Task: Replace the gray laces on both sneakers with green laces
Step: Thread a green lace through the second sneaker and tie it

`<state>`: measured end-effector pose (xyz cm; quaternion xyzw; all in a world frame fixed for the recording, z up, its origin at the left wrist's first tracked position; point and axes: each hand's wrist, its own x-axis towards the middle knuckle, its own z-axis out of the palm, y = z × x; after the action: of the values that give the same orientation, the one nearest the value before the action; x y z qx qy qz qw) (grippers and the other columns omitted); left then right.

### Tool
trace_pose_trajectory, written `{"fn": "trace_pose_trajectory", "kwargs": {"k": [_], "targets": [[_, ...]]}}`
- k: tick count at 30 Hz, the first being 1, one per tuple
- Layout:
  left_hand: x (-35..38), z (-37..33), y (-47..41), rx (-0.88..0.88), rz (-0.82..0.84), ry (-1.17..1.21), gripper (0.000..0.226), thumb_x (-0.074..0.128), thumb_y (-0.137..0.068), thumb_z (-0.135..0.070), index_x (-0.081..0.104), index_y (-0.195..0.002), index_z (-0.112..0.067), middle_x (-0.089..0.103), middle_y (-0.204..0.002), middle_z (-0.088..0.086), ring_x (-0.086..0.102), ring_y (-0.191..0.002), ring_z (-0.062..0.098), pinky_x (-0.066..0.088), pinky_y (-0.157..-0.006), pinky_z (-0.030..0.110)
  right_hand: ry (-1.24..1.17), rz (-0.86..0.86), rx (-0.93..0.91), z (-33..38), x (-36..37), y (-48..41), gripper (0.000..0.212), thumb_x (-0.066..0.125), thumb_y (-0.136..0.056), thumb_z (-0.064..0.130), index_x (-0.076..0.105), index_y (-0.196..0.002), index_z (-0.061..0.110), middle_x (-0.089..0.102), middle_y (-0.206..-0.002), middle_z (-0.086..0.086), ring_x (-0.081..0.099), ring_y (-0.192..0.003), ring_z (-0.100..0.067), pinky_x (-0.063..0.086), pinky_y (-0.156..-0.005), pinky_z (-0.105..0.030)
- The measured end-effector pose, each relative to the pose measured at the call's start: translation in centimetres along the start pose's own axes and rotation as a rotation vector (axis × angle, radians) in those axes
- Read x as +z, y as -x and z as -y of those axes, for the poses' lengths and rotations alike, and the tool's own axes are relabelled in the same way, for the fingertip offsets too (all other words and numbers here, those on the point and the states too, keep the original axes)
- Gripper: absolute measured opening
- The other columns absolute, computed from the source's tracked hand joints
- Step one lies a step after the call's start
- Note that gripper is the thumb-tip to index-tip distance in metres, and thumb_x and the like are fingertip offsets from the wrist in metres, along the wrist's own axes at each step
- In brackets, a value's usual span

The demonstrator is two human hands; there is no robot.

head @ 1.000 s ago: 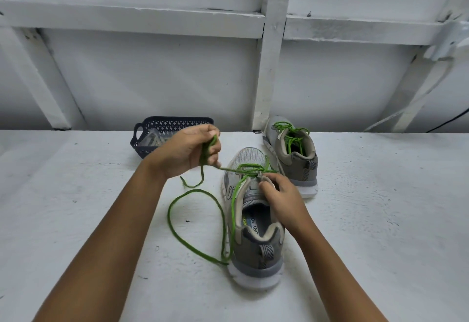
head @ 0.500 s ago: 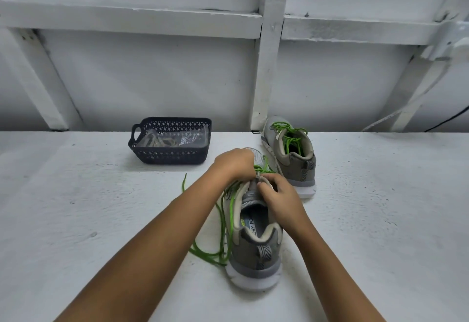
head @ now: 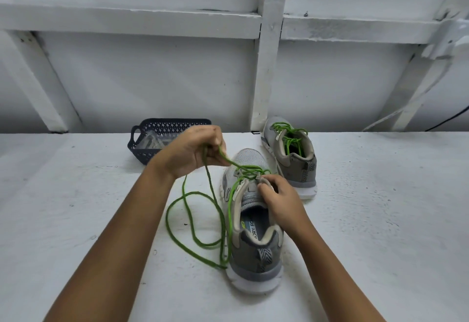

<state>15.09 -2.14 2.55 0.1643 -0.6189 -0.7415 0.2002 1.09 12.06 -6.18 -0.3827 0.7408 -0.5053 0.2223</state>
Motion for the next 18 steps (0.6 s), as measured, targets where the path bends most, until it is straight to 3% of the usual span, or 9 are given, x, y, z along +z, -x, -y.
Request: {"fn": "trace_pose_trajectory", "kwargs": {"k": [2, 4, 7, 13, 15, 18], "targets": [[-0.5, -0.8, 0.5, -0.021, 0.056, -0.036, 0.010, 0.060, -0.057, -0.020, 0.055, -0.050, -0.016, 0.054, -0.052, 0.004, 0.053, -0.046, 0.014, 0.055, -0.054, 0.028, 0.004, 0.003, 0.003, -0.1, 0.0, 0.0, 0.028, 0.054, -0.090, 0.023, 0.060, -0.116, 0.016, 0.058, -0.117, 0.000, 0.052, -0.106, -0.010, 0.036, -0.084, -0.023], [-0.2, -0.9, 0.3, -0.108, 0.064, -0.189, 0.019, 0.063, -0.068, -0.026, 0.056, -0.053, -0.017, 0.053, -0.051, 0.003, 0.052, -0.045, 0.015, 0.054, -0.053, 0.027, 0.004, 0.004, 0.005, -0.1, 0.0, 0.0, 0.028, 0.054, -0.090, 0.023, 0.060, -0.116, 0.016, 0.058, -0.117, 0.000, 0.052, -0.106, -0.010, 0.036, -0.083, -0.023], [1.3, 0.0, -1.6, -0.208, -0.040, -0.602, 0.027, 0.052, -0.094, -0.023, 0.061, -0.071, -0.012, 0.060, -0.063, 0.001, 0.056, -0.056, 0.015, 0.049, -0.058, 0.026, -0.005, 0.001, 0.006, -0.1, 0.0, 0.0, 0.027, 0.054, -0.090, 0.023, 0.061, -0.115, 0.015, 0.058, -0.116, 0.000, 0.052, -0.105, -0.010, 0.036, -0.083, -0.023], [4.3, 3.5, -5.5, -0.254, -0.002, -1.399, 0.028, 0.058, -0.086, -0.026, 0.069, -0.097, -0.003, 0.068, -0.094, 0.013, 0.054, -0.075, 0.022, 0.046, -0.067, 0.029, 0.004, 0.004, 0.012, -0.2, 0.0, 0.0, 0.028, 0.055, -0.089, 0.023, 0.060, -0.115, 0.014, 0.059, -0.115, -0.002, 0.054, -0.107, -0.014, 0.041, -0.087, -0.027], [4.7, 4.2, -5.9, -0.250, -0.041, -1.495, 0.024, 0.058, -0.083, -0.024, 0.068, -0.099, -0.008, 0.067, -0.097, 0.009, 0.058, -0.084, 0.023, 0.051, -0.075, 0.033, 0.007, -0.001, 0.014, -0.2, 0.0, 0.0, 0.028, 0.055, -0.089, 0.023, 0.061, -0.115, 0.014, 0.059, -0.115, -0.002, 0.054, -0.108, -0.014, 0.041, -0.088, -0.027], [4.6, 4.7, -6.0, -0.212, -0.119, -1.460, 0.017, 0.056, -0.081, -0.016, 0.070, -0.090, -0.011, 0.068, -0.092, 0.005, 0.062, -0.087, 0.025, 0.052, -0.075, 0.032, 0.003, -0.002, 0.023, 0.0, 0.0, 0.0, 0.028, 0.054, -0.089, 0.023, 0.060, -0.115, 0.014, 0.058, -0.116, -0.002, 0.053, -0.108, -0.013, 0.039, -0.086, -0.026]]}}
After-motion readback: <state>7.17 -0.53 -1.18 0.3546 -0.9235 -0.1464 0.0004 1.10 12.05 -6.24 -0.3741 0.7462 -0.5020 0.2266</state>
